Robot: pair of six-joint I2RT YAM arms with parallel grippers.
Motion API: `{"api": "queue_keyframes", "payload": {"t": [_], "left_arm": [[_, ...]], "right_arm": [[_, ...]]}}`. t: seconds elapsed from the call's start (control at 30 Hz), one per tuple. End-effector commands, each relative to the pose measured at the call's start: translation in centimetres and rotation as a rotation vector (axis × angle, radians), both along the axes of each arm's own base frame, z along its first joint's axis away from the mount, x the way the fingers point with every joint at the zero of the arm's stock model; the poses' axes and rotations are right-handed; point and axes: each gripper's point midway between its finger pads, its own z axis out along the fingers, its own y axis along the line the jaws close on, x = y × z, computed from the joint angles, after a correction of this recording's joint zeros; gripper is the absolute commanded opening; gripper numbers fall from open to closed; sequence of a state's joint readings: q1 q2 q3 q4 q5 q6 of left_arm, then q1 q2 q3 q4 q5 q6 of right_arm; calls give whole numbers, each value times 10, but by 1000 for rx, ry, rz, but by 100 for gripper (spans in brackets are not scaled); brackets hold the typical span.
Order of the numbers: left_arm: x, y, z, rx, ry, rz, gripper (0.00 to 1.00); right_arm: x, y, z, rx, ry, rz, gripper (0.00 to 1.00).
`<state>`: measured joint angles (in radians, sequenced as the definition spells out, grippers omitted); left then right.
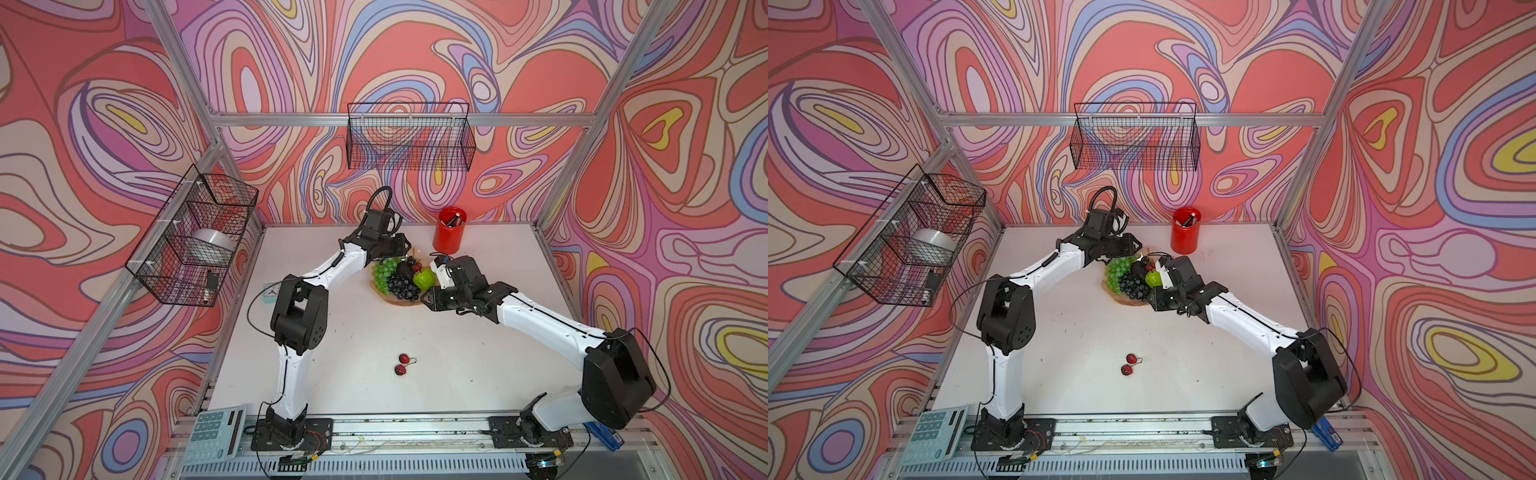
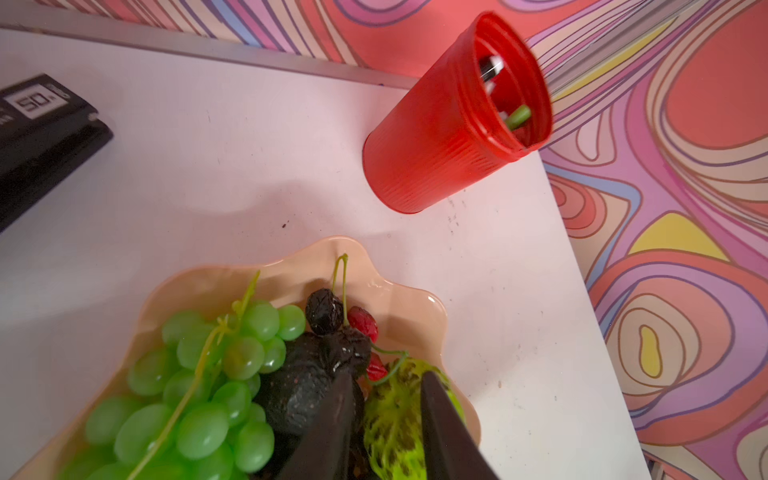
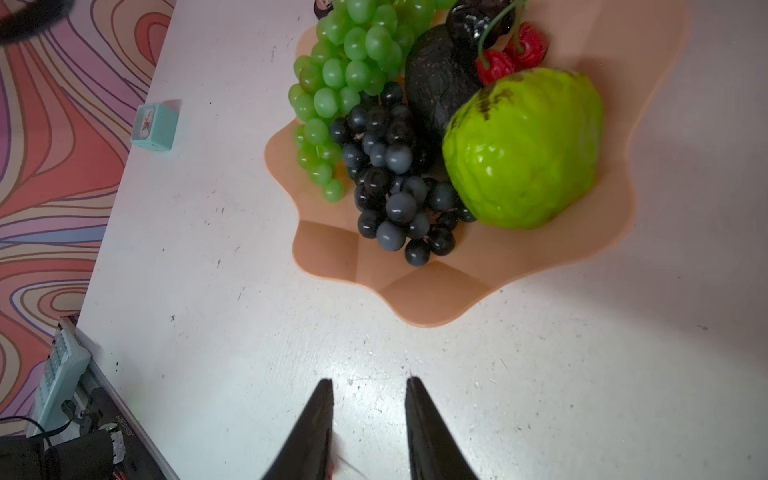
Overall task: Place and organize the fake fruits in the fruit bowl
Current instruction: 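Lift the dark cherries with the left gripper and lower them into the bowl, then open the left gripper and withdraw it while the right gripper grasps the last red cherries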
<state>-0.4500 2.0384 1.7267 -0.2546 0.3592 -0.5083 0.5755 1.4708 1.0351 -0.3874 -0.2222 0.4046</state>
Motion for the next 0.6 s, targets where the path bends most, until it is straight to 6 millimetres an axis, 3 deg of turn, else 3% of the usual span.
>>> {"api": "queue_keyframes", "payload": {"t": [0.0, 0.17, 0.3, 0.57], "left_arm": [[-20, 15, 30, 7, -20, 16, 41], [-63, 37, 21, 49, 22, 5, 55], [-98, 63, 12, 110, 34, 32, 65], [-157, 106, -4, 176, 92, 102, 69]], "right_arm": [[-11, 0, 7, -14, -6, -22, 32], [-26, 1, 3, -29, -11, -41, 34], [-44, 3, -13, -43, 23, -38, 34], [-98, 5, -49, -63, 127, -17, 38]]}}
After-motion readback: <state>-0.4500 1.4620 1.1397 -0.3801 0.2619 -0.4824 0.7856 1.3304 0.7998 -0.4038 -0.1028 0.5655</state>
